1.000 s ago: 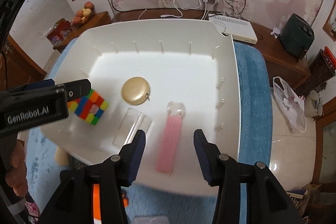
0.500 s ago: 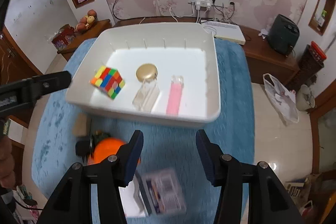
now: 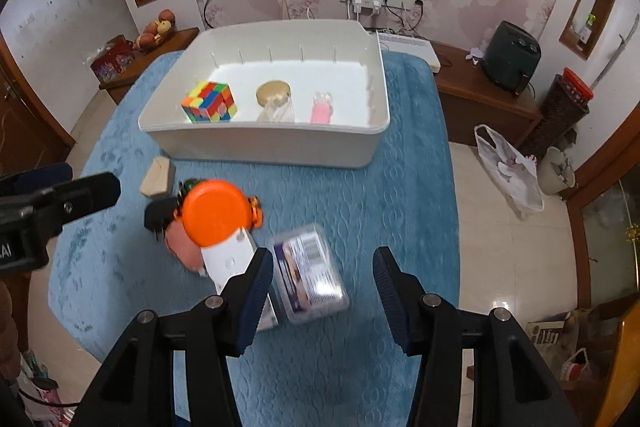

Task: Organize rigid objects
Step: 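Grasp the white tape dispenser with the left gripper while the right grasps the toothpick box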

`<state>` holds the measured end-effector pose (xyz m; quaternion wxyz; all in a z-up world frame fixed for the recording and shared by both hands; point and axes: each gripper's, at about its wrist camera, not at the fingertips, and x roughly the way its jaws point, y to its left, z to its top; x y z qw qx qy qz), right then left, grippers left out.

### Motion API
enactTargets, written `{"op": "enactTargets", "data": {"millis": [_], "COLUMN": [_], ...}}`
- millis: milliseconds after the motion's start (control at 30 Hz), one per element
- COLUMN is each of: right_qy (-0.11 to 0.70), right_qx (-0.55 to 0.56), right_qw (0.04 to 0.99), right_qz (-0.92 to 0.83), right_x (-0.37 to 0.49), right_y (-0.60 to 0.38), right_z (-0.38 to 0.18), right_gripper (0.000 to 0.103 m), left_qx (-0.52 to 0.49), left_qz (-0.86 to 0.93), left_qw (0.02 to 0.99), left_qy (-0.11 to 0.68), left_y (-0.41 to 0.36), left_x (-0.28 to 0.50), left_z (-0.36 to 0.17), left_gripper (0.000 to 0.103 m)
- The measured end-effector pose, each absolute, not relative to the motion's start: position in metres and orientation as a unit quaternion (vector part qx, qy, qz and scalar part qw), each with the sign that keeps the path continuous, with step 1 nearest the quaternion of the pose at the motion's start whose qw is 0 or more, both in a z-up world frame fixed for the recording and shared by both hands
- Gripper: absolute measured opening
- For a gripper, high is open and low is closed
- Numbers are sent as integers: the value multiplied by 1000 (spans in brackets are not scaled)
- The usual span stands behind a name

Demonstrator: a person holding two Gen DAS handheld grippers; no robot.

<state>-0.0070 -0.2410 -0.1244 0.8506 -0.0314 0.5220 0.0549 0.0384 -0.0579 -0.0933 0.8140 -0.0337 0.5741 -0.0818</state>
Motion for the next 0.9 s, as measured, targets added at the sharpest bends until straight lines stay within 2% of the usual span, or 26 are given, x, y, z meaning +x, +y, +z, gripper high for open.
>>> {"op": "enactTargets", "data": {"millis": [400, 600, 667, 900], "right_qy": [560, 579, 567, 578], "right_qx": [-87, -71, -91, -85], "right_qw": [814, 792, 798, 786], "right_qz": [124, 180, 183, 200], "right_x": [0, 5, 5, 15], "right_y": [-246, -246, -242, -243], "right_z": [-189, -217, -220, -239], "right_gripper": [53, 53, 60, 67], "left_qx": [-129, -164, -170, -168], "left_qz": [-20, 23, 33, 53], "left_qw": [755, 731, 722, 701], "left_qy": [643, 662, 670, 691], "left_y": [-65, -77, -83, -107], "left_x": [33, 42, 44, 47], "left_z": [-143, -170, -178, -203], "left_gripper": [91, 91, 91, 91]}}
